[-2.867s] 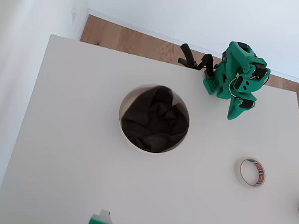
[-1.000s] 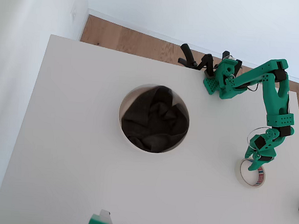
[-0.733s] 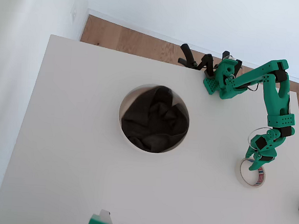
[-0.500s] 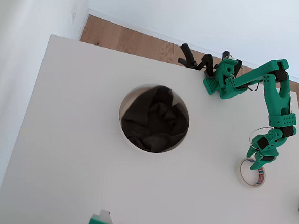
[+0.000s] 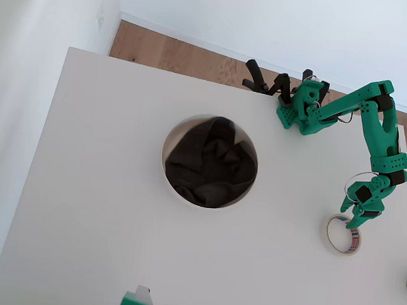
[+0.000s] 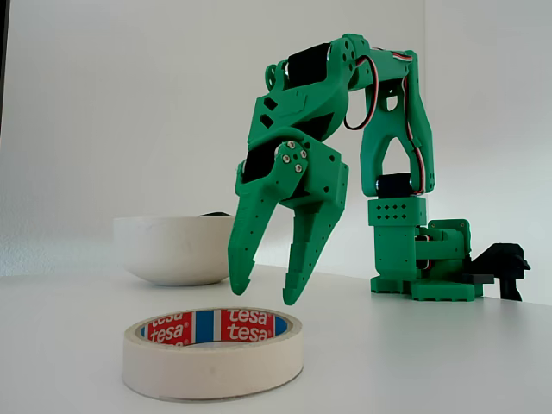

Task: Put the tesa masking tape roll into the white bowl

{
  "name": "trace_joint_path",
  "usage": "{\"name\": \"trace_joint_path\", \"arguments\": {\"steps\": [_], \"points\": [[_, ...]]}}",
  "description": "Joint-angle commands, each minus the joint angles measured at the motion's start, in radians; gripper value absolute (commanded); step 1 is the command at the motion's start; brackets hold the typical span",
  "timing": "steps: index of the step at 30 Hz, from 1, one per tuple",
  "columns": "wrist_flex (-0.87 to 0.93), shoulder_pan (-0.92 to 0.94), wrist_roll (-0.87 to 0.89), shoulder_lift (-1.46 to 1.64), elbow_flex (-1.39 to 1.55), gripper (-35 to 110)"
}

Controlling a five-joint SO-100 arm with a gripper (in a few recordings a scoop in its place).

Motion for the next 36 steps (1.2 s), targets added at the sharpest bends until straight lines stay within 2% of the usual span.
{"name": "trace_joint_path", "arguments": {"steps": [1, 24, 26, 28, 36], "points": [[0.023, -0.021, 0.029, 0.086, -0.058, 17], [-0.054, -0.058, 0.112, -0.072, -0.057, 12], [-0.052, -0.061, 0.117, -0.074, -0.057, 9], [-0.054, -0.064, 0.120, -0.075, -0.058, -7], [-0.052, -0.075, 0.107, -0.078, -0.066, -8]]}}
